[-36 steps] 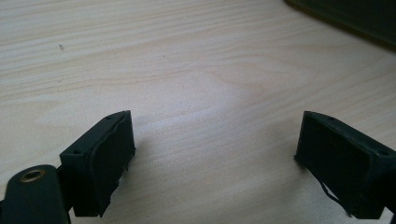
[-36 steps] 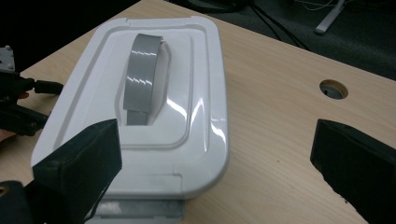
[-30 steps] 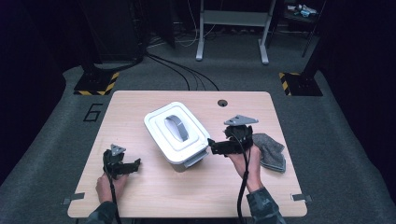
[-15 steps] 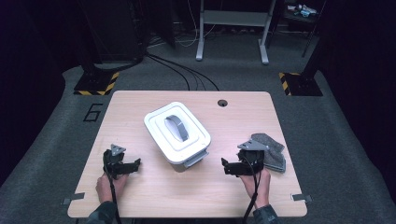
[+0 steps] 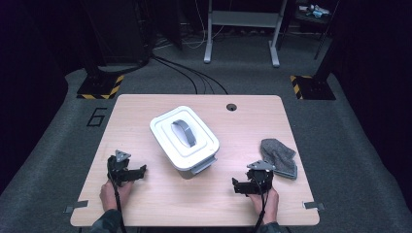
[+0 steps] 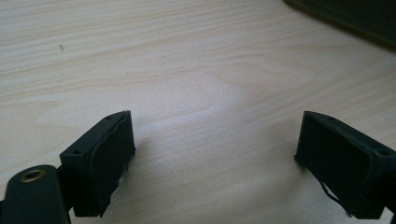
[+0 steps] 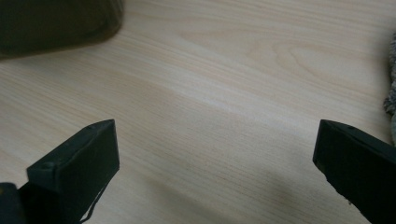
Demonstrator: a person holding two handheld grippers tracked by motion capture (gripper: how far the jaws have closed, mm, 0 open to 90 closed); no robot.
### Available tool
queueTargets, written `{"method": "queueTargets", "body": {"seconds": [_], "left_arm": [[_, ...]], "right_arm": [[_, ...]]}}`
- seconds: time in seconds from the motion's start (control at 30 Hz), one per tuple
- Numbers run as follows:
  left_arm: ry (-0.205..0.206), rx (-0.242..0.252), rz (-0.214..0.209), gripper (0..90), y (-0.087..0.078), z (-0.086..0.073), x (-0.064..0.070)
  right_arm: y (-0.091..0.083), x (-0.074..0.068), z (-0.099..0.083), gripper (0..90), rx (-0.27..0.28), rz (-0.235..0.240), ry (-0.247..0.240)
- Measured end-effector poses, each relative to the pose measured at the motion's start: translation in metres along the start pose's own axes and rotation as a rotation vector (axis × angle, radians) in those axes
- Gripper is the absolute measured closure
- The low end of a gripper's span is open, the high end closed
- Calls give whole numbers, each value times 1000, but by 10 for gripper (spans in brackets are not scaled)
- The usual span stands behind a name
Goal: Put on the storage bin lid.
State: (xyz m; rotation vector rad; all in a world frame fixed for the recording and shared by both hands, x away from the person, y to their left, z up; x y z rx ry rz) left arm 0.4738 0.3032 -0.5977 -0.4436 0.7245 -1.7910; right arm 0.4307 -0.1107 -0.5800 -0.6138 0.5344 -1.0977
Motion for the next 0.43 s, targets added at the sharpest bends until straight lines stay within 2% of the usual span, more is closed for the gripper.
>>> {"method": "queueTargets", "body": {"seconds": [0.17, 0.23, 0.27, 0.33, 0.43], "left_arm": [[0, 0, 0, 111, 0, 0, 0], [-2, 0, -1, 111, 0, 0, 0], [-2, 0, -1, 111, 0, 0, 0], [-2, 0, -1, 111, 0, 0, 0], [-1, 0, 0, 111, 0, 0, 0]], "right_arm": [[13, 2, -12, 0, -33, -3, -7], [13, 1, -14, 0, -31, -26, -8], [13, 1, -14, 0, -31, -26, -8], [15, -1, -15, 0, -17, -17, -46], [15, -1, -15, 0, -10, -11, -54]]}}
Point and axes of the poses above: each handheld gripper's, and its own axes: y roughly forward along the jaws, z roughly out of its top, x roughly to its right, the point moved 10 cm from there along y, roughly forward along the jaws, and after that the axes turned 4 degrees about y, right-handed, at the moved point
